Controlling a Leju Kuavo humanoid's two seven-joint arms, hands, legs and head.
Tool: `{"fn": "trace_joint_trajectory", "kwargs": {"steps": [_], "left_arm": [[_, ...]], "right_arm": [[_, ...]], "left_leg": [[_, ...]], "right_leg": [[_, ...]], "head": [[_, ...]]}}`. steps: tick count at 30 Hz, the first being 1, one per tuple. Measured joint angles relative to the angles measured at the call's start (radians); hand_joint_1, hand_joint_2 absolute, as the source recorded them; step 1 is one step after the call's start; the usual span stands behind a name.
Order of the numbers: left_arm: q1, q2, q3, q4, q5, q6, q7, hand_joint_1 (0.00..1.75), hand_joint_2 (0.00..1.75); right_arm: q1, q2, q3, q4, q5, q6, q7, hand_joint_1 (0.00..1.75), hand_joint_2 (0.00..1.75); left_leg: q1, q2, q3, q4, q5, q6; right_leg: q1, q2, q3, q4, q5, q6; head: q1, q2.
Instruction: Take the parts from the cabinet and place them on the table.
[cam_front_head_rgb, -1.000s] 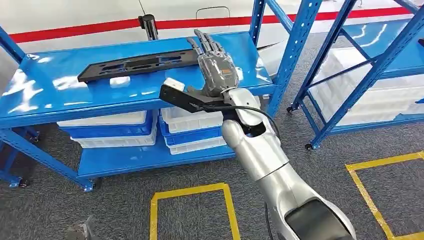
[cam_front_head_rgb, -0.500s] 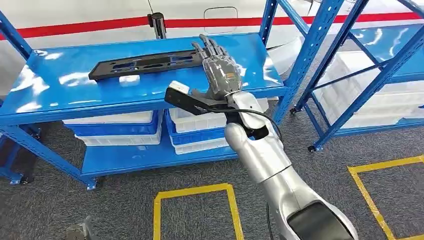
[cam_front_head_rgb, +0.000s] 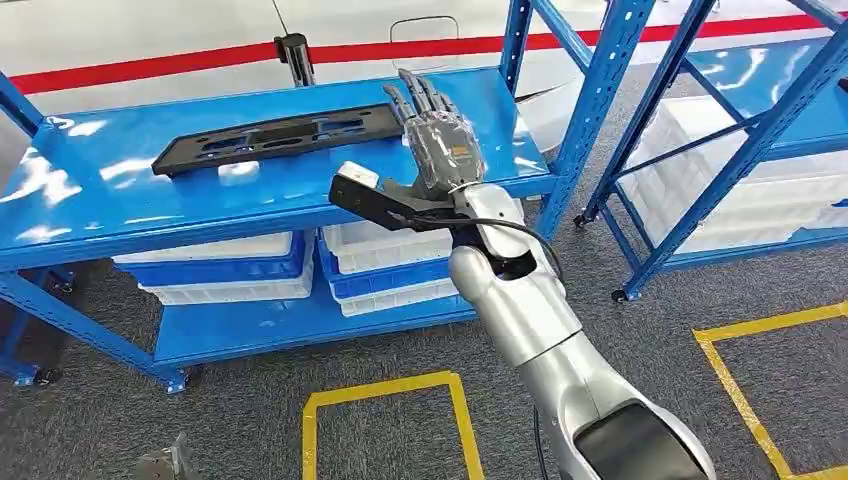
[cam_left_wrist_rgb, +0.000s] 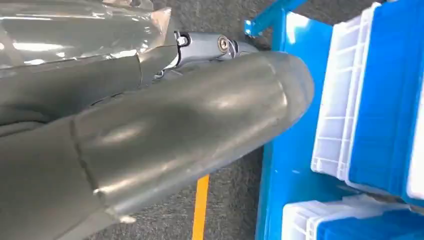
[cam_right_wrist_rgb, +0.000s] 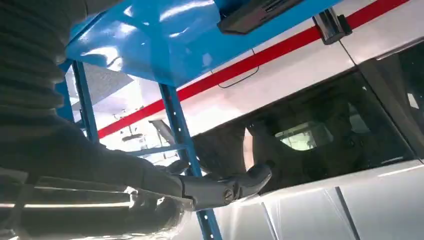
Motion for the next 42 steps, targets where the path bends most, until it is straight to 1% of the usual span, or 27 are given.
{"fn": "trace_joint_trajectory", "kwargs": {"steps": [1, 2, 5, 6, 7, 8, 10, 11, 12, 13, 15, 16, 17, 20, 22, 23, 25, 26, 27, 28, 30, 31, 32, 36, 38, 41, 42], "left_arm": [[0.000, 0.000, -0.003, 0.001, 0.000, 0.000, 0.000, 0.00, 0.00], [-0.001, 0.000, -0.005, 0.002, 0.000, 0.000, 0.000, 0.00, 0.00], [0.001, 0.000, -0.018, 0.003, 0.001, 0.001, 0.000, 0.00, 0.00], [0.002, 0.000, -0.022, 0.003, 0.001, 0.002, 0.000, 0.00, 0.00], [0.002, 0.000, -0.024, 0.003, 0.001, 0.003, 0.000, 0.00, 0.00], [0.001, 0.002, -0.025, 0.003, 0.002, 0.004, 0.000, 0.00, 0.00], [0.002, 0.003, -0.026, 0.003, 0.002, 0.004, 0.000, 0.00, 0.00], [0.003, 0.002, -0.026, 0.004, 0.002, 0.004, 0.000, 0.00, 0.00], [0.004, 0.002, -0.026, 0.005, 0.002, 0.004, 0.000, 0.00, 0.00], [0.004, 0.002, -0.027, 0.006, 0.002, 0.005, 0.000, 0.00, 0.00], [0.005, 0.002, -0.029, 0.008, 0.002, 0.007, 0.000, 0.00, 0.00], [0.005, 0.002, -0.034, 0.008, 0.002, 0.007, 0.000, 0.00, 0.00], [0.005, 0.002, -0.037, 0.009, 0.002, 0.009, 0.000, 0.00, 0.00], [0.006, 0.002, -0.046, 0.009, 0.003, 0.010, 0.000, 0.00, 0.00], [0.005, 0.003, -0.050, 0.009, 0.003, 0.010, 0.000, 0.00, 0.00], [0.005, 0.002, -0.050, 0.009, 0.003, 0.011, 0.000, 0.00, 0.00], [0.008, 0.002, -0.050, 0.010, 0.005, 0.011, 0.000, 0.00, 0.00], [0.009, 0.002, -0.050, 0.010, 0.005, 0.011, 0.000, 0.00, 0.00], [0.010, 0.002, -0.050, 0.010, 0.005, 0.011, 0.000, 0.00, 0.00], [0.011, 0.003, -0.050, 0.010, 0.006, 0.011, 0.000, 0.00, 0.00], [0.011, 0.004, -0.050, 0.010, 0.006, 0.011, 0.000, 0.00, 0.00], [0.012, 0.004, -0.050, 0.010, 0.006, 0.011, 0.000, 0.00, 0.00], [0.011, 0.004, -0.050, 0.011, 0.006, 0.011, 0.000, 0.00, 0.00], [0.011, 0.003, -0.051, 0.010, 0.008, 0.011, 0.000, 0.00, 0.00], [0.011, 0.003, -0.050, 0.010, 0.008, 0.011, 0.000, 0.00, 0.00], [0.011, 0.004, -0.050, 0.011, 0.008, 0.011, 0.000, 0.00, 0.00], [0.013, 0.003, -0.050, 0.011, 0.008, 0.011, 0.000, 0.00, 0.00]], "right_arm": [[-0.001, 0.000, 0.000, 0.000, 0.000, 0.000, 0.000, 0.00, 1.75], [-0.001, -0.001, 0.000, 0.000, 0.001, 0.000, 0.001, 0.00, 1.75], [-0.001, -0.001, 0.001, 0.001, 0.002, 0.000, 0.003, 0.00, 1.75], [-0.001, -0.002, 0.001, 0.000, 0.002, 0.000, 0.005, 0.00, 1.75], [-0.003, -0.002, 0.000, 0.000, 0.003, -0.001, 0.005, 0.00, 1.75], [-0.003, -0.005, 0.000, 0.000, 0.003, -0.001, 0.005, 0.00, 1.75], [0.005, -0.013, 0.000, 0.004, 0.003, -0.001, 0.006, 0.00, 1.75], [0.009, -0.016, 0.000, 0.006, 0.003, -0.001, 0.008, 0.00, 1.75], [0.012, -0.018, 0.000, 0.008, 0.003, -0.001, 0.008, 0.00, 1.75], [0.014, -0.019, 0.001, 0.010, 0.003, -0.001, 0.008, 0.00, 1.75], [0.011, -0.019, 0.002, 0.010, 0.003, -0.001, 0.008, 0.00, 1.75], [0.010, -0.021, 0.002, 0.011, 0.003, -0.001, 0.008, 0.00, 1.75], [0.009, -0.020, 0.003, 0.011, 0.003, -0.001, 0.008, 0.00, 1.75], [0.010, -0.023, 0.004, 0.017, 0.005, -0.001, 0.008, 0.00, 1.75], [0.007, -0.021, 0.004, 0.016, 0.005, -0.002, 0.008, 0.00, 1.75], [0.005, -0.020, 0.004, 0.016, 0.005, -0.002, 0.008, 0.00, 1.75], [0.007, -0.019, 0.005, 0.019, 0.005, -0.002, 0.008, 0.00, 1.75], [0.010, -0.019, 0.005, 0.021, 0.005, -0.002, 0.008, 0.00, 1.75], [0.012, -0.019, 0.005, 0.023, 0.005, -0.002, 0.008, 0.00, 1.75], [0.013, -0.019, 0.005, 0.024, 0.005, -0.002, 0.008, 0.00, 1.75], [0.012, -0.019, 0.005, 0.025, 0.005, -0.002, 0.008, 0.00, 1.75], [0.011, -0.018, 0.005, 0.025, 0.005, -0.002, 0.008, 0.00, 1.75], [0.009, -0.018, 0.005, 0.026, 0.005, -0.002, 0.008, 0.00, 1.75], [0.007, -0.017, 0.006, 0.026, 0.005, -0.003, 0.008, 0.00, 1.75], [0.004, -0.017, 0.006, 0.026, 0.005, -0.003, 0.008, 0.00, 1.75], [0.010, -0.021, 0.006, 0.027, 0.005, -0.003, 0.008, 0.00, 1.75], [0.014, -0.024, 0.006, 0.029, 0.005, -0.003, 0.008, 0.00, 1.75]], "left_leg": [[-0.001, -0.001, 0.023, -0.045, 0.000, 0.001], [-0.005, -0.004, 0.028, -0.053, -0.006, 0.007], [-0.016, -0.004, 0.028, -0.055, -0.011, 0.029], [-0.007, -0.003, 0.039, -0.066, -0.006, 0.039], [-0.012, -0.003, 0.045, -0.068, -0.009, 0.045], [-0.013, -0.002, 0.048, -0.067, -0.013, 0.055], [-0.017, -0.002, 0.056, -0.067, -0.021, 0.065], [-0.018, -0.004, 0.060, -0.067, -0.025, 0.066], [-0.019, -0.005, 0.066, -0.067, -0.029, 0.065], [-0.020, -0.007, 0.072, -0.066, -0.035, 0.063], [-0.020, -0.008, 0.090, -0.066, -0.048, 0.057], [-0.021, -0.009, 0.094, -0.066, -0.055, 0.052], [-0.031, -0.010, 0.097, -0.062, -0.066, 0.045], [-0.023, -0.007, 0.104, -0.066, -0.074, 0.031], [-0.017, -0.005, 0.102, -0.034, -0.091, 0.017], [-0.016, -0.004, 0.071, 0.027, -0.118, 0.013], [-0.013, -0.004, -0.024, 0.187, -0.178, 0.005], [-0.012, -0.003, -0.070, 0.248, -0.188, 0.001], [-0.011, -0.003, -0.093, 0.260, -0.172, 0.001], [-0.011, -0.003, -0.089, 0.222, -0.131, 0.002], [-0.011, -0.002, -0.025, 0.053, -0.018, 0.009], [-0.011, -0.002, 0.008, -0.028, 0.023, 0.014], [-0.017, -0.002, 0.022, -0.053, 0.004, 0.019], [-0.022, -0.006, 0.035, -0.062, -0.006, 0.051], [-0.020, -0.005, 0.053, -0.068, -0.011, 0.063], [-0.021, -0.006, 0.065, -0.067, -0.027, 0.070], [-0.021, -0.008, 0.071, -0.067, -0.032, 0.069]], "right_leg": [[0.007, 0.000, 0.000, 0.001, -0.004, 0.006], [0.014, 0.002, -0.002, 0.002, -0.008, 0.012], [0.010, 0.001, 0.002, -0.008, -0.012, 0.029], [0.013, -0.003, -0.007, 0.002, -0.018, 0.036], [0.010, -0.005, -0.018, 0.036, -0.029, 0.036], [0.010, -0.005, -0.052, 0.103, -0.052, 0.030], [0.007, -0.005, -0.158, 0.280, -0.103, 0.023], [0.008, -0.005, -0.189, 0.321, -0.107, 0.028], [0.007, -0.005, -0.201, 0.318, -0.093, 0.034], [0.007, -0.005, -0.187, 0.272, -0.062, 0.043], [0.007, -0.007, -0.111, 0.088, 0.026, 0.057], [0.008, -0.014, -0.081, 0.013, 0.053, 0.053], [0.015, -0.012, -0.067, 0.005, 0.055, 0.041], [0.016, -0.010, -0.067, 0.008, 0.046, 0.017], [0.003, -0.006, -0.047, 0.000, 0.042, -0.002], [0.002, -0.007, -0.040, 0.000, 0.036, -0.012], [0.005, -0.006, -0.029, 0.000, 0.026, -0.023], [0.006, -0.006, -0.023, 0.000, 0.019, -0.022], [0.006, -0.006, -0.016, 0.000, 0.013, -0.022], [0.006, -0.004, -0.007, 0.000, 0.005, -0.020], [0.005, -0.001, 0.017, 0.000, -0.011, -0.013], [0.005, -0.001, 0.023, -0.001, -0.018, -0.008], [0.020, 0.001, 0.026, 0.001, -0.027, 0.001], [0.022, 0.001, 0.039, 0.007, -0.029, 0.024], [0.018, -0.003, 0.000, 0.079, -0.060, 0.023], [0.015, -0.003, -0.145, 0.303, -0.128, 0.020], [0.014, -0.003, -0.173, 0.327, -0.126, 0.026]], "head": [[0.002, 0.000], [0.001, 0.000], [0.003, 0.000], [0.005, 0.000], [0.006, 0.000], [0.008, 0.000], [0.008, 0.000], [0.009, 0.000], [0.009, 0.000], [0.009, 0.000], [0.009, 0.000], [0.010, 0.000], [0.009, 0.000], [0.008, 0.000], [0.006, 0.000], [0.002, 0.000], [0.003, 0.000], [0.003, 0.000], [0.004, 0.000], [0.002, 0.000], [0.003, 0.000], [0.003, 0.000], [0.003, 0.000], [0.006, 0.000], [0.007, 0.000], [0.008, 0.000], [0.008, 0.000]]}}
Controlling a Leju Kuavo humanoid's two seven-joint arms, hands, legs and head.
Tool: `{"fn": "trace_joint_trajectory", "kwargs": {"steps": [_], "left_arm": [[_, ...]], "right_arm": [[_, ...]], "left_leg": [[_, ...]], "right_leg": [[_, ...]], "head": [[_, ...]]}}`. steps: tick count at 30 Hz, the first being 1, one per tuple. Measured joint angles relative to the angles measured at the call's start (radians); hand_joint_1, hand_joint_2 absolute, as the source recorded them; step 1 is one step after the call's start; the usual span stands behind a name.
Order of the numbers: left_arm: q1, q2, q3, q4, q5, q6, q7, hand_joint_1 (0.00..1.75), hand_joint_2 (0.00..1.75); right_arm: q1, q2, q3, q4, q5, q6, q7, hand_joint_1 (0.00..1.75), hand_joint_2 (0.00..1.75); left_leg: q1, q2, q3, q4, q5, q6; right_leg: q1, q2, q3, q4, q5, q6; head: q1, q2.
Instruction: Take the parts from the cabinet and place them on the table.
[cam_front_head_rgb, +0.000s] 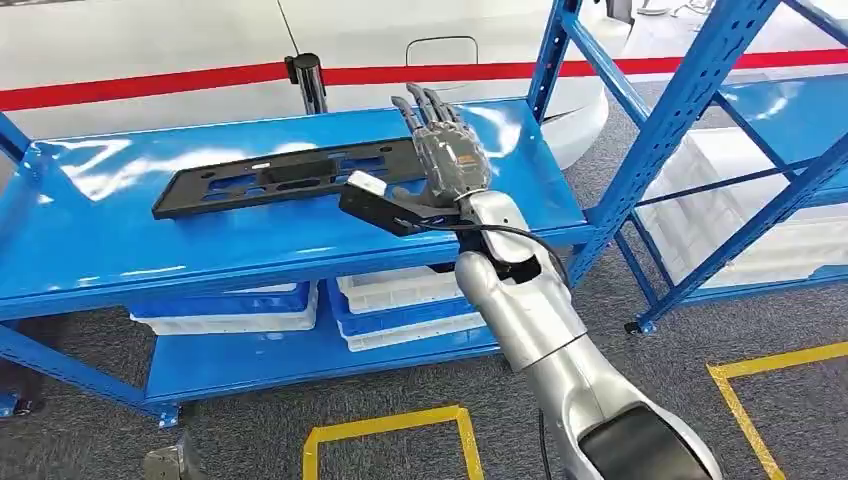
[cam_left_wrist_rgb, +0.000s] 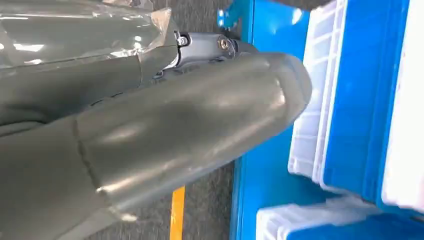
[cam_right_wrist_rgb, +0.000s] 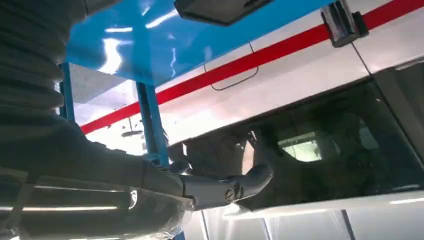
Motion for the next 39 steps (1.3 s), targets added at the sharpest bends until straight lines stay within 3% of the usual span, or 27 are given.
{"fn": "trace_joint_trajectory", "kwargs": {"steps": [2, 4, 5, 6, 7, 8, 9, 10, 12, 14, 15, 16, 17, 19, 20, 21, 22, 24, 26, 28, 30, 31, 32, 34, 35, 37, 39], "left_arm": [[0.002, 0.000, 0.000, 0.000, 0.000, 0.000, 0.000, 0.00, 0.00], [0.001, 0.000, 0.000, 0.000, 0.000, 0.000, 0.000, 0.00, 0.00], [0.001, 0.000, 0.000, 0.000, 0.003, 0.000, 0.000, 0.00, 0.00], [0.000, 0.000, 0.000, 0.000, 0.005, 0.002, 0.000, 0.00, 0.00], [0.001, -0.001, -0.002, 0.000, 0.008, 0.002, 0.000, 0.00, 0.00], [0.002, -0.001, -0.004, 0.000, 0.013, 0.005, 0.000, 0.00, 0.00], [0.001, -0.001, -0.010, 0.000, 0.017, 0.010, 0.000, 0.00, 0.00], [-0.001, 0.001, -0.014, 0.000, 0.018, 0.011, 0.000, 0.00, 0.00], [-0.008, 0.002, -0.022, 0.000, 0.033, 0.012, 0.000, 0.00, 0.00], [-0.006, 0.002, -0.027, 0.002, 0.049, 0.013, 0.000, 0.00, 0.00], [-0.005, 0.003, -0.029, 0.004, 0.057, 0.016, 0.000, 0.00, 0.00], [-0.004, 0.005, -0.034, 0.005, 0.070, 0.032, 0.012, 0.00, 0.00], [-0.005, 0.009, -0.036, 0.009, 0.086, 0.060, 0.043, 0.00, 0.00], [-0.009, 0.036, -0.027, 0.087, 0.134, 0.105, 0.120, 0.00, 0.00], [-0.009, 0.057, -0.014, 0.142, 0.154, 0.111, 0.141, 0.00, 0.00], [-0.002, 0.069, -0.008, 0.182, 0.154, 0.111, 0.161, 0.00, 0.00], [0.005, 0.084, -0.007, 0.204, 0.153, 0.111, 0.185, 0.00, 0.00], [0.022, 0.101, -0.006, 0.252, 0.151, 0.106, 0.248, 0.00, 0.00], [0.031, 0.114, -0.003, 0.292, 0.148, 0.112, 0.306, 0.00, 0.00], [0.031, 0.122, 0.002, 0.320, 0.146, 0.129, 0.356, 0.00, 0.00], [0.034, 0.128, 0.002, 0.341, 0.140, 0.147, 0.396, 0.00, 0.00], [0.037, 0.130, 0.002, 0.349, 0.138, 0.153, 0.413, 0.00, 0.00], [0.041, 0.132, 0.003, 0.356, 0.136, 0.162, 0.435, 0.00, 0.00], [0.042, 0.133, 0.003, 0.368, 0.136, 0.175, 0.473, 0.00, 0.00], [0.043, 0.135, 0.004, 0.373, 0.136, 0.182, 0.494, 0.00, 0.00], [0.041, 0.140, 0.008, 0.380, 0.138, 0.192, 0.534, 0.00, 0.00], [0.042, 0.140, 0.011, 0.385, 0.145, 0.202, 0.593, 0.00, 0.00]], "right_arm": [[0.004, -0.002, 0.000, 0.000, 0.000, 0.000, 0.000, 0.00, 1.75], [0.001, -0.002, 0.000, 0.000, 0.000, 0.000, 0.000, 0.00, 1.75], [0.002, -0.003, 0.000, 0.002, 0.000, 0.000, 0.000, 0.00, 1.75], [0.000, -0.003, 0.001, 0.003, 0.000, 0.000, 0.000, 0.00, 1.75], [0.000, -0.003, 0.001, 0.003, 0.000, 0.000, 0.000, 0.00, 1.75], [0.001, -0.003, 0.000, 0.003, 0.000, -0.002, 0.001, 0.00, 1.75], [0.000, -0.003, 0.001, 0.003, -0.002, -0.002, 0.001, 0.00, 1.75], [-0.001, -0.002, 0.001, 0.002, -0.002, -0.003, 0.001, 0.00, 1.75], [-0.011, -0.001, 0.001, 0.002, -0.007, -0.005, 0.001, 0.00, 1.75], [-0.008, -0.001, 0.002, 0.002, -0.013, -0.005, 0.000, 0.00, 1.75], [-0.004, -0.001, 0.002, 0.003, -0.016, -0.005, -0.001, 0.00, 1.75], [-0.001, -0.001, 0.003, 0.004, -0.021, -0.005, -0.009, 0.00, 1.75], [0.002, 0.000, 0.005, 0.005, -0.025, -0.002, -0.025, 0.00, 1.75], [0.005, 0.018, 0.026, 0.009, -0.023, -0.003, -0.036, 0.00, 1.75], [0.008, 0.031, 0.044, 0.015, -0.020, -0.013, -0.031, 0.00, 1.75], [0.009, 0.040, 0.062, 0.019, -0.022, -0.022, -0.024, 0.00, 1.75], [0.010, 0.045, 0.074, 0.021, -0.027, -0.025, -0.017, 0.00, 1.75], [0.014, 0.047, 0.091, 0.026, -0.038, -0.034, -0.008, 0.00, 1.75], [0.010, 0.047, 0.105, 0.028, -0.043, -0.034, -0.001, 0.00, 1.75], [0.001, 0.048, 0.118, 0.028, -0.045, -0.033, 0.002, 0.00, 1.75], [0.007, 0.047, 0.129, 0.030, -0.048, -0.030, 0.004, 0.00, 1.75], [0.010, 0.047, 0.133, 0.032, -0.048, -0.029, 0.006, 0.00, 1.75], [0.010, 0.048, 0.137, 0.035, -0.049, -0.026, 0.006, 0.00, 1.75], [0.008, 0.051, 0.148, 0.037, -0.052, -0.025, 0.006, 0.00, 1.75], [0.008, 0.052, 0.156, 0.040, -0.053, -0.022, 0.006, 0.00, 1.75], [0.005, 0.060, 0.169, 0.048, -0.054, -0.013, 0.004, 0.00, 1.75], [0.009, 0.073, 0.188, 0.056, -0.055, -0.010, -0.003, 0.00, 1.75]], "left_leg": [[0.000, -0.002, 0.019, 0.000, -0.014, -0.004], [0.000, -0.002, 0.041, 0.000, -0.032, -0.012], [-0.004, -0.002, 0.052, 0.002, -0.040, -0.019], [-0.003, -0.002, 0.049, 0.001, -0.044, -0.024], [-0.003, -0.001, 0.046, -0.002, -0.050, -0.033], [-0.002, 0.001, 0.053, 0.014, -0.046, -0.038], [-0.001, 0.002, 0.058, 0.014, -0.050, -0.041], [0.004, 0.004, 0.043, 0.031, -0.056, -0.044], [0.005, 0.005, -0.018, 0.146, -0.063, -0.052], [0.007, 0.005, -0.111, 0.271, -0.119, -0.061], [0.007, 0.005, -0.143, 0.296, -0.139, -0.062], [0.007, 0.005, -0.154, 0.282, -0.128, -0.062], [0.007, 0.005, -0.145, 0.231, -0.090, -0.059], [0.004, 0.006, -0.083, 0.064, 0.026, -0.043], [-0.002, 0.010, -0.063, 0.012, 0.054, -0.032], [-0.010, 0.016, -0.067, 0.011, 0.018, -0.030], [-0.014, 0.011, -0.059, 0.007, 0.018, -0.023], [-0.016, 0.008, -0.038, -0.012, 0.033, -0.007], [-0.005, 0.006, -0.005, -0.022, 0.035, -0.004], [-0.004, 0.004, -0.001, -0.021, 0.030, 0.000], [-0.004, 0.001, 0.000, -0.020, 0.021, -0.002], [-0.004, 0.000, 0.004, -0.020, 0.016, -0.004], [-0.003, -0.001, 0.010, -0.019, 0.010, -0.008], [-0.001, -0.003, 0.030, -0.018, -0.005, -0.018], [0.000, -0.003, 0.036, -0.019, -0.013, -0.025], [-0.002, -0.002, 0.037, -0.018, -0.023, -0.040], [-0.002, 0.001, 0.046, -0.005, -0.026, -0.051]], "right_leg": [[0.000, 0.000, 0.015, -0.088, 0.063, 0.020], [-0.004, -0.005, 0.083, -0.281, 0.172, 0.041], [-0.002, -0.011, 0.085, -0.315, 0.185, 0.026], [0.003, -0.014, 0.087, -0.315, 0.151, -0.005], [0.010, -0.011, 0.105, -0.316, 0.172, -0.010], [0.003, -0.009, 0.098, -0.320, 0.174, -0.020], [-0.001, -0.007, 0.115, -0.320, 0.173, -0.025], [-0.007, -0.007, 0.126, -0.322, 0.171, -0.030], [-0.006, -0.007, 0.137, -0.322, 0.162, -0.044], [-0.002, -0.006, 0.146, -0.322, 0.149, -0.053], [0.000, -0.005, 0.153, -0.322, 0.145, -0.054], [0.002, -0.003, 0.161, -0.322, 0.138, -0.054], [0.004, -0.003, 0.171, -0.322, 0.130, -0.054], [0.008, 0.000, 0.191, -0.323, 0.116, -0.054], [0.006, 0.006, 0.201, -0.324, 0.109, -0.052], [0.009, 0.012, 0.202, -0.329, 0.107, -0.047], [0.005, 0.013, 0.203, -0.334, 0.102, -0.038], [0.016, 0.011, 0.215, -0.314, 0.113, -0.017], [0.013, 0.006, 0.207, -0.278, 0.082, -0.010], [0.007, 0.003, 0.132, -0.152, 0.036, -0.010], [0.004, 0.003, 0.046, -0.031, -0.011, -0.019], [0.001, 0.002, 0.027, -0.025, -0.005, -0.013], [-0.004, 0.001, 0.032, -0.068, 0.027, 0.001], [-0.013, -0.003, 0.096, -0.251, 0.133, 0.039], [-0.017, -0.009, 0.117, -0.321, 0.172, 0.039], [-0.005, -0.014, 0.128, -0.318, 0.138, -0.002], [-0.006, -0.010, 0.129, -0.320, 0.153, -0.024]], "head": [[0.002, 0.000], [0.002, 0.000], [0.000, 0.000], [0.002, 0.000], [0.001, 0.000], [0.000, 0.000], [0.002, 0.000], [0.002, 0.000], [-0.002, 0.000], [-0.002, 0.000], [-0.001, 0.000], [0.000, 0.000], [-0.002, 0.000], [-0.001, 0.000], [0.002, 0.000], [0.003, 0.000], [-0.004, 0.000], [-0.006, 0.000], [-0.003, 0.000], [0.001, 0.000], [0.003, 0.000], [0.002, 0.000], [0.002, 0.000], [0.002, 0.000], [0.003, 0.000], [0.002, 0.000], [-0.003, 0.000]]}}
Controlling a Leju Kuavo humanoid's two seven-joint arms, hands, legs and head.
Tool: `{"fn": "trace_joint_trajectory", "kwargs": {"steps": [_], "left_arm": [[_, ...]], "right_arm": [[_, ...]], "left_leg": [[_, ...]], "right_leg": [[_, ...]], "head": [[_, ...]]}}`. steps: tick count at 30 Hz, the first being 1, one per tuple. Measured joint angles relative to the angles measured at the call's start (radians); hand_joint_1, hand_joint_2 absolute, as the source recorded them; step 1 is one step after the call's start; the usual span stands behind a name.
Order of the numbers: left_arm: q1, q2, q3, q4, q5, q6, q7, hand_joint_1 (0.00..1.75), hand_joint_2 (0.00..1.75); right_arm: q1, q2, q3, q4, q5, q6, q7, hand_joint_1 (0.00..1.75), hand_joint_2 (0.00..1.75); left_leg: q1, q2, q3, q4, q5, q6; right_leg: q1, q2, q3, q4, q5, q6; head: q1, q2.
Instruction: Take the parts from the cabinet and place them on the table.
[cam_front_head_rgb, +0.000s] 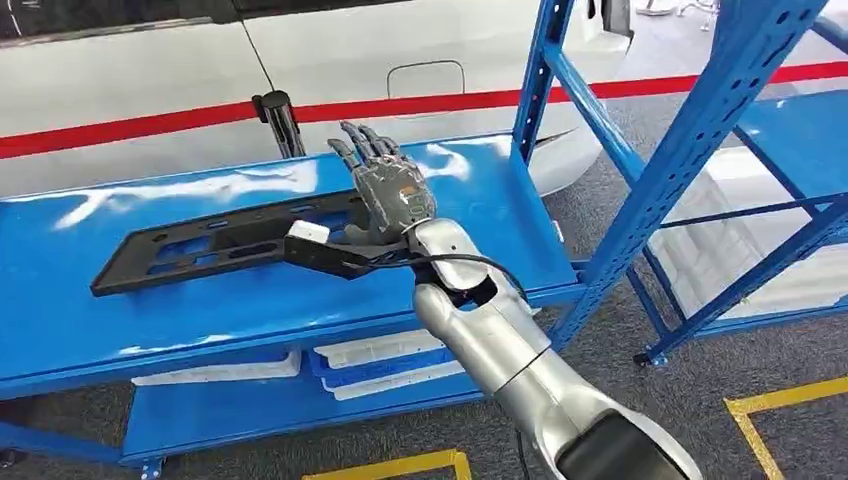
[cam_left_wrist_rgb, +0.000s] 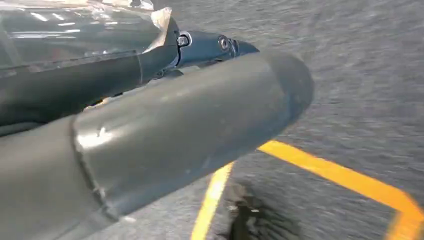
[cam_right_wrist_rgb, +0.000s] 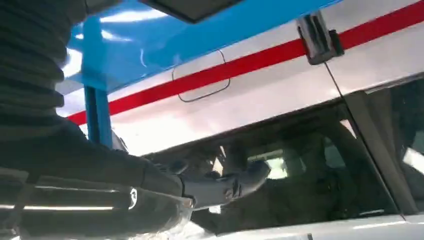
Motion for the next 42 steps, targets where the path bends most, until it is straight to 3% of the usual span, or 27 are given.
{"fn": "trace_joint_trajectory", "kwargs": {"steps": [2, 3, 6, 7, 9, 11, 13, 14, 16, 17, 18, 19, 20, 22, 23, 24, 26, 27, 31, 33, 34, 36, 37, 38, 39, 41, 42], "left_arm": [[-0.001, -0.001, 0.007, 0.004, 0.013, 0.013, 0.040, 0.00, 0.00], [-0.003, -0.002, 0.009, 0.005, 0.014, 0.015, 0.047, 0.00, 0.00], [-0.002, -0.003, 0.018, 0.010, 0.016, 0.019, 0.056, 0.00, 0.00], [-0.001, -0.003, 0.020, 0.011, 0.016, 0.020, 0.057, 0.00, 0.00], [0.001, -0.003, 0.022, 0.013, 0.016, 0.020, 0.060, 0.00, 0.00], [0.000, -0.003, 0.023, 0.013, 0.016, 0.021, 0.060, 0.00, 0.00], [-0.003, -0.003, 0.023, 0.014, 0.016, 0.021, 0.061, 0.00, 0.00], [-0.002, -0.003, 0.023, 0.014, 0.016, 0.021, 0.061, 0.00, 0.00], [-0.001, -0.002, 0.023, 0.014, 0.016, 0.021, 0.063, 0.00, 0.00], [0.000, -0.004, 0.023, 0.014, 0.015, 0.021, 0.067, 0.00, 0.00], [-0.001, -0.004, 0.023, 0.014, 0.012, 0.022, 0.072, 0.00, 0.00], [-0.002, -0.004, 0.023, 0.014, 0.008, 0.026, 0.080, 0.00, 0.00], [-0.004, -0.005, 0.022, 0.014, 0.007, 0.030, 0.086, 0.00, 0.00], [-0.005, -0.006, 0.023, 0.014, 0.008, 0.042, 0.101, 0.00, 0.00], [-0.005, -0.007, 0.023, 0.014, 0.008, 0.047, 0.106, 0.00, 0.00], [-0.005, -0.008, 0.023, 0.014, 0.008, 0.052, 0.111, 0.00, 0.00], [-0.006, -0.015, 0.023, 0.014, 0.013, 0.064, 0.118, 0.00, 0.00], [-0.009, -0.018, 0.024, 0.014, 0.017, 0.070, 0.120, 0.00, 0.00], [-0.015, -0.032, 0.045, 0.014, 0.039, 0.097, 0.122, 0.00, 0.00], [-0.016, -0.039, 0.051, 0.013, 0.048, 0.109, 0.122, 0.00, 0.00], [-0.016, -0.043, 0.053, 0.013, 0.048, 0.115, 0.122, 0.00, 0.00], [-0.016, -0.046, 0.062, 0.013, 0.052, 0.125, 0.123, 0.00, 0.00], [-0.016, -0.049, 0.070, 0.013, 0.058, 0.130, 0.123, 0.00, 0.00], [-0.015, -0.052, 0.077, 0.013, 0.061, 0.136, 0.123, 0.00, 0.00], [-0.015, -0.053, 0.080, 0.013, 0.064, 0.137, 0.123, 0.00, 0.00], [-0.016, -0.057, 0.087, 0.012, 0.065, 0.138, 0.123, 0.00, 0.00], [-0.018, -0.060, 0.092, 0.011, 0.065, 0.138, 0.123, 0.00, 0.00]], "right_arm": [[0.000, 0.021, 0.021, 0.008, 0.000, 0.001, -0.007, 0.00, 1.75], [-0.001, 0.030, 0.029, 0.011, 0.000, 0.001, -0.010, 0.00, 1.75], [0.006, 0.045, 0.049, 0.025, 0.000, 0.002, -0.011, 0.00, 1.75], [0.010, 0.046, 0.054, 0.029, 0.000, 0.002, -0.011, 0.00, 1.75], [0.012, 0.048, 0.060, 0.034, -0.001, 0.002, -0.011, 0.00, 1.75], [0.011, 0.055, 0.064, 0.037, -0.002, 0.002, -0.011, 0.00, 1.75], [0.010, 0.056, 0.065, 0.041, -0.002, 0.002, -0.011, 0.00, 1.75], [0.011, 0.057, 0.066, 0.042, -0.002, 0.002, -0.011, 0.00, 1.75], [0.009, 0.063, 0.068, 0.042, -0.002, 0.002, -0.011, 0.00, 1.75], [0.010, 0.064, 0.068, 0.043, -0.002, 0.002, -0.011, 0.00, 1.75], [0.006, 0.067, 0.070, 0.043, -0.002, 0.003, -0.015, 0.00, 1.75], [0.004, 0.067, 0.071, 0.044, -0.002, 0.004, -0.018, 0.00, 1.75], [0.007, 0.067, 0.075, 0.046, -0.002, 0.009, -0.021, 0.00, 0.00], [0.021, 0.068, 0.091, 0.051, -0.001, 0.020, -0.026, 0.00, 0.00], [0.027, 0.071, 0.098, 0.054, -0.003, 0.025, -0.029, 0.00, 0.00], [0.031, 0.078, 0.106, 0.055, -0.010, 0.035, -0.032, 0.00, 0.00], [0.030, 0.097, 0.129, 0.055, -0.049, 0.056, -0.035, 0.00, 0.00], [0.030, 0.098, 0.143, 0.054, -0.075, 0.063, -0.035, 0.00, 0.00], [0.028, 0.102, 0.231, 0.050, -0.165, 0.071, -0.029, 0.00, 0.00], [0.028, 0.103, 0.269, 0.040, -0.182, 0.069, -0.033, 0.00, 0.00], [0.027, 0.103, 0.283, 0.037, -0.190, 0.069, -0.034, 0.00, 0.00], [0.028, 0.103, 0.308, 0.034, -0.205, 0.069, -0.035, 0.00, 0.00], [0.028, 0.103, 0.327, 0.034, -0.211, 0.069, -0.035, 0.00, 0.00], [0.029, 0.103, 0.353, 0.030, -0.217, 0.070, -0.035, 0.00, 0.00], [0.030, 0.103, 0.369, 0.027, -0.220, 0.070, -0.035, 0.00, 0.00], [0.030, 0.103, 0.394, 0.018, -0.224, 0.070, -0.035, 0.00, 0.00], [0.030, 0.103, 0.398, 0.014, -0.224, 0.070, -0.035, 0.00, 0.00]], "left_leg": [[0.009, 0.004, -0.002, 0.023, -0.020, -0.009], [0.010, 0.004, -0.026, 0.071, -0.042, -0.013], [0.010, 0.004, -0.165, 0.285, -0.122, -0.022], [0.010, 0.004, -0.191, 0.303, -0.115, -0.021], [0.010, 0.004, -0.172, 0.211, -0.034, -0.011], [0.007, 0.005, -0.100, 0.022, 0.082, 0.003], [-0.005, 0.003, -0.095, 0.016, 0.035, 0.011], [-0.007, 0.004, -0.094, 0.014, 0.055, 0.017], [-0.007, 0.004, -0.082, 0.006, 0.055, 0.025], [0.004, 0.008, -0.066, -0.010, 0.059, 0.029], [0.001, 0.007, -0.057, -0.016, 0.055, 0.034], [0.002, 0.007, -0.054, -0.016, 0.053, 0.038], [0.001, 0.006, -0.051, -0.016, 0.050, 0.042], [0.001, 0.003, -0.044, -0.015, 0.041, 0.042], [0.001, 0.002, -0.039, -0.014, 0.037, 0.041], [0.001, 0.000, -0.033, -0.013, 0.031, 0.037], [0.002, -0.001, -0.020, -0.008, 0.017, 0.028], [-0.002, -0.002, -0.018, -0.006, 0.011, 0.022], [0.006, -0.007, -0.015, -0.005, -0.003, -0.001], [0.009, -0.002, -0.021, 0.024, -0.024, -0.013], [0.009, 0.000, -0.046, 0.078, -0.055, -0.017], [0.012, 0.000, -0.129, 0.231, -0.116, -0.024], [0.012, 0.002, -0.164, 0.283, -0.127, -0.026], [0.013, 0.004, -0.175, 0.285, -0.109, -0.027], [0.015, 0.006, -0.163, 0.247, -0.076, -0.027], [0.018, 0.027, -0.093, 0.094, 0.012, -0.023], [0.017, 0.058, -0.061, 0.032, 0.032, -0.020]], "right_leg": [[-0.006, 0.004, 0.020, -0.003, -0.004, -0.008], [-0.005, 0.004, 0.027, -0.003, -0.010, -0.016], [0.007, 0.002, 0.039, -0.003, -0.024, -0.034], [0.010, 0.003, 0.043, -0.003, -0.029, -0.035], [0.013, 0.008, 0.057, -0.003, -0.039, -0.034], [0.016, 0.010, 0.077, -0.004, -0.054, -0.030], [0.018, 0.010, 0.076, -0.007, -0.059, -0.023], [0.020, 0.010, 0.076, -0.007, -0.064, -0.016], [0.025, 0.010, 0.087, -0.016, -0.070, -0.005], [0.026, 0.007, 0.082, -0.005, -0.080, -0.001], [0.026, 0.005, 0.064, 0.039, -0.097, 0.000], [0.020, 0.005, 0.023, 0.113, -0.121, -0.003], [0.018, 0.005, -0.025, 0.195, -0.146, -0.004], [0.014, 0.005, -0.109, 0.310, -0.163, 0.004], [0.011, 0.005, -0.115, 0.294, -0.143, 0.015], [0.005, 0.004, -0.099, 0.233, -0.104, 0.028], [-0.002, 0.002, -0.029, 0.053, -0.010, 0.048], [-0.002, 0.000, -0.013, 0.007, 0.005, 0.042], [0.004, 0.001, 0.000, 0.001, 0.003, 0.010], [-0.009, -0.002, 0.013, -0.008, 0.004, -0.002], [-0.009, -0.006, 0.017, -0.008, -0.001, -0.010], [-0.005, -0.017, 0.024, -0.008, -0.007, -0.017], [-0.004, -0.021, 0.025, -0.007, -0.009, -0.020], [-0.004, -0.024, 0.028, -0.007, -0.011, -0.021], [-0.004, -0.027, 0.031, -0.007, -0.014, -0.020], [-0.004, -0.036, 0.041, -0.007, -0.022, -0.015], [0.001, -0.039, 0.045, -0.007, -0.025, -0.009]], "head": [[-0.002, 0.000], [-0.004, 0.000], [-0.005, 0.000], [-0.003, 0.000], [-0.003, 0.000], [-0.003, 0.000], [-0.003, 0.000], [-0.004, 0.000], [-0.005, 0.000], [-0.003, 0.000], [0.000, 0.000], [0.002, 0.000], [0.001, 0.000], [0.002, 0.000], [0.003, 0.000], [0.003, 0.000], [0.004, 0.000], [0.004, 0.000], [0.001, 0.000], [-0.001, 0.000], [-0.006, 0.000], [-0.004, 0.000], [-0.005, 0.000], [-0.005, 0.000], [-0.005, 0.000], [-0.005, 0.000], [-0.006, 0.000]]}}
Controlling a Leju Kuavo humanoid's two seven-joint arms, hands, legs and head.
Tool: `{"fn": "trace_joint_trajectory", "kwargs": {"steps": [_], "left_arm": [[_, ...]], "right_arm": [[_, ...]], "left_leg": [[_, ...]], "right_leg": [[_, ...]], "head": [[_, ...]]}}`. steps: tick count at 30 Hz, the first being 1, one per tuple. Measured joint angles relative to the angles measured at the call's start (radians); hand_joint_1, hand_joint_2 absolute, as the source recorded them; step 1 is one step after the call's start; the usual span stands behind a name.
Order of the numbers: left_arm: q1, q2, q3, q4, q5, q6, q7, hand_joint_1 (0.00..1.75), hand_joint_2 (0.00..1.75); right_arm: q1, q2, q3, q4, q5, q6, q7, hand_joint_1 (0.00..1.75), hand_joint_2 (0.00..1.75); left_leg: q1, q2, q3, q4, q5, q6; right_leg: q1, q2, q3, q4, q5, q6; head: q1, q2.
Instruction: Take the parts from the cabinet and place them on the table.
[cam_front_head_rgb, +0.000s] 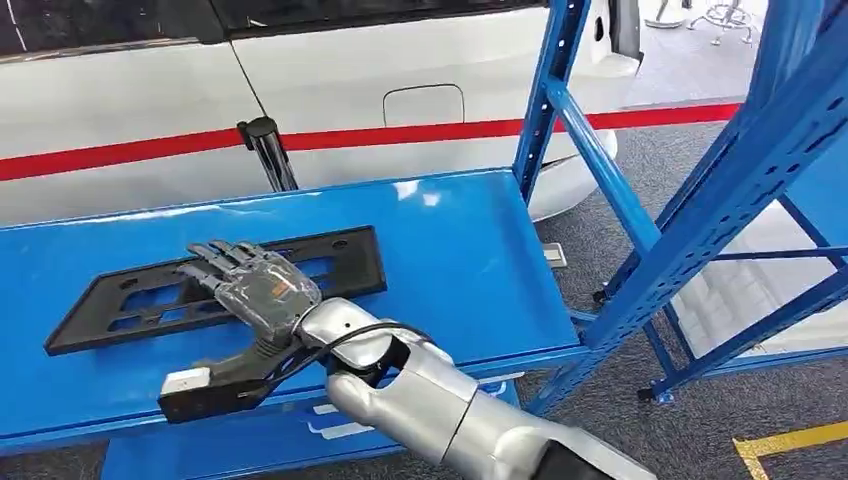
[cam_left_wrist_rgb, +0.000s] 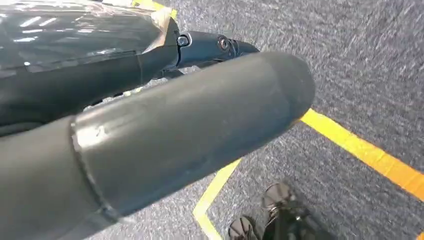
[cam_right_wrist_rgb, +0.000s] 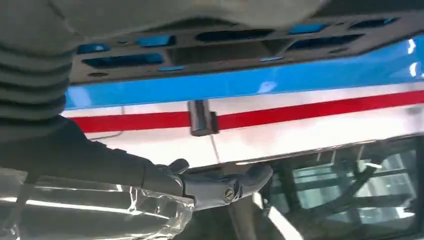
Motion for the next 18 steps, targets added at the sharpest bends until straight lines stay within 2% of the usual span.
{"fn": "trace_joint_trajectory", "kwargs": {"steps": [1, 2, 4, 5, 6, 7, 9, 10, 11, 12, 13, 14, 15, 16, 17, 18], "left_arm": [[-0.002, -0.003, 0.002, -0.001, 0.000, 0.000, -0.001, 0.00, 0.00], [-0.003, -0.007, 0.004, -0.001, 0.001, 0.000, -0.002, 0.00, 0.00], [-0.002, -0.011, 0.006, -0.001, 0.001, 0.000, -0.003, 0.00, 0.00], [-0.002, -0.014, 0.006, -0.001, 0.001, 0.000, -0.004, 0.00, 0.00], [-0.002, -0.016, 0.007, -0.001, 0.001, 0.000, -0.005, 0.00, 0.00], [-0.002, -0.016, 0.007, -0.001, 0.002, 0.000, -0.006, 0.00, 0.00], [-0.002, -0.016, 0.008, -0.002, 0.002, 0.000, -0.007, 0.00, 0.00], [-0.002, -0.016, 0.008, -0.002, 0.002, 0.000, -0.007, 0.00, 0.00], [-0.002, -0.017, 0.008, -0.002, 0.002, 0.000, -0.007, 0.00, 0.00], [-0.002, -0.018, 0.008, -0.002, 0.002, 0.000, -0.007, 0.00, 0.00], [-0.002, -0.019, 0.008, -0.002, 0.002, 0.000, -0.007, 0.00, 0.00], [-0.002, -0.019, 0.008, -0.002, 0.002, 0.000, -0.007, 0.00, 0.00], [-0.001, -0.021, 0.009, -0.002, 0.002, -0.001, -0.007, 0.00, 0.00], [-0.001, -0.023, 0.010, -0.002, 0.002, -0.002, -0.007, 0.00, 0.00], [0.000, -0.023, 0.010, -0.002, 0.002, -0.002, -0.007, 0.00, 0.00], [0.001, -0.022, 0.011, -0.002, 0.002, -0.003, -0.007, 0.00, 0.00]], "right_arm": [[-0.001, 0.000, 0.006, -0.004, 0.000, 0.000, 0.000, 0.00, 0.00], [-0.001, 0.000, 0.014, -0.006, -0.001, 0.000, 0.001, 0.00, 0.00], [0.000, 0.000, 0.026, -0.011, -0.002, 0.000, 0.001, 0.00, 0.00], [0.000, 0.000, 0.029, -0.016, -0.002, 0.000, 0.002, 0.00, 0.00], [0.000, -0.001, 0.031, -0.017, -0.002, 0.000, 0.002, 0.00, 0.00], [-0.001, -0.002, 0.034, -0.019, -0.002, 0.000, 0.002, 0.00, 0.00], [0.006, -0.003, 0.040, -0.019, -0.003, 0.001, 0.003, 0.00, 0.00], [0.012, -0.003, 0.042, -0.019, -0.003, 0.001, 0.003, 0.00, 0.00], [0.014, -0.003, 0.044, -0.019, -0.003, 0.001, 0.003, 0.00, 0.00], [0.015, -0.003, 0.046, -0.019, -0.003, 0.001, 0.003, 0.00, 0.00], [0.015, -0.003, 0.048, -0.019, -0.003, 0.001, 0.003, 0.00, 0.00], [0.015, -0.002, 0.049, -0.019, -0.003, 0.001, 0.003, 0.00, 0.00], [0.015, -0.002, 0.050, -0.020, -0.003, 0.001, 0.003, 0.00, 0.00], [0.015, -0.002, 0.051, -0.021, -0.003, 0.001, 0.003, 0.00, 0.00], [0.015, -0.002, 0.053, -0.022, -0.003, 0.001, 0.003, 0.00, 0.00], [0.015, -0.002, 0.054, -0.022, -0.004, 0.001, 0.003, 0.00, 0.00]], "left_leg": [[-0.008, -0.007, 0.006, -0.017, -0.008, 0.006], [-0.008, -0.015, 0.003, -0.017, -0.007, 0.012], [-0.015, -0.029, 0.000, -0.017, -0.007, 0.023], [-0.009, -0.036, 0.005, -0.025, 0.000, 0.035], [-0.010, -0.039, 0.007, -0.026, 0.001, 0.038], [-0.009, -0.044, 0.007, -0.026, 0.002, 0.048], [-0.012, -0.058, 0.006, -0.025, 0.000, 0.055], [-0.013, -0.066, 0.006, -0.025, -0.001, 0.055], [-0.014, -0.073, 0.007, -0.025, -0.001, 0.056], [-0.016, -0.081, 0.008, -0.025, -0.002, 0.056], [-0.017, -0.087, 0.010, -0.025, -0.003, 0.055], [-0.018, -0.093, 0.014, -0.025, -0.004, 0.054], [-0.018, -0.097, 0.015, -0.025, -0.005, 0.052], [-0.028, -0.101, 0.013, -0.018, -0.010, 0.045], [-0.027, -0.102, 0.012, -0.018, -0.013, 0.043], [-0.027, -0.101, 0.012, -0.015, -0.020, 0.062]], "right_leg": [[0.013, -0.002, 0.000, 0.005, -0.007, 0.008], [0.013, -0.008, 0.001, 0.002, -0.008, 0.012], [0.011, -0.023, 0.005, -0.002, -0.010, 0.018], [0.013, -0.021, 0.004, 0.005, -0.016, 0.026], [0.008, -0.001, -0.009, 0.029, -0.031, 0.027], [0.008, 0.017, -0.037, 0.093, -0.066, 0.019], [0.008, 0.028, -0.120, 0.260, -0.129, 0.008], [0.008, 0.030, -0.155, 0.324, -0.145, 0.009], [0.008, 0.032, -0.166, 0.337, -0.142, 0.014], [0.009, 0.034, -0.152, 0.299, -0.118, 0.021], [0.009, 0.035, -0.118, 0.222, -0.081, 0.027], [0.009, 0.036, -0.076, 0.130, -0.044, 0.030], [0.012, 0.039, -0.037, 0.045, -0.014, 0.026], [0.015, 0.043, -0.027, 0.010, -0.003, 0.018], [0.008, 0.041, -0.021, 0.008, 0.003, 0.015], [0.002, 0.042, -0.021, 0.008, 0.005, 0.022]], "head": [[-0.001, 0.000], [0.007, 0.000], [0.006, 0.000], [0.007, 0.000], [0.007, 0.000], [0.008, 0.000], [0.010, 0.000], [0.010, 0.000], [0.010, 0.000], [0.010, 0.000], [0.010, 0.000], [0.010, 0.000], [0.011, 0.000], [0.010, 0.000], [0.009, 0.000], [0.006, 0.000]]}}
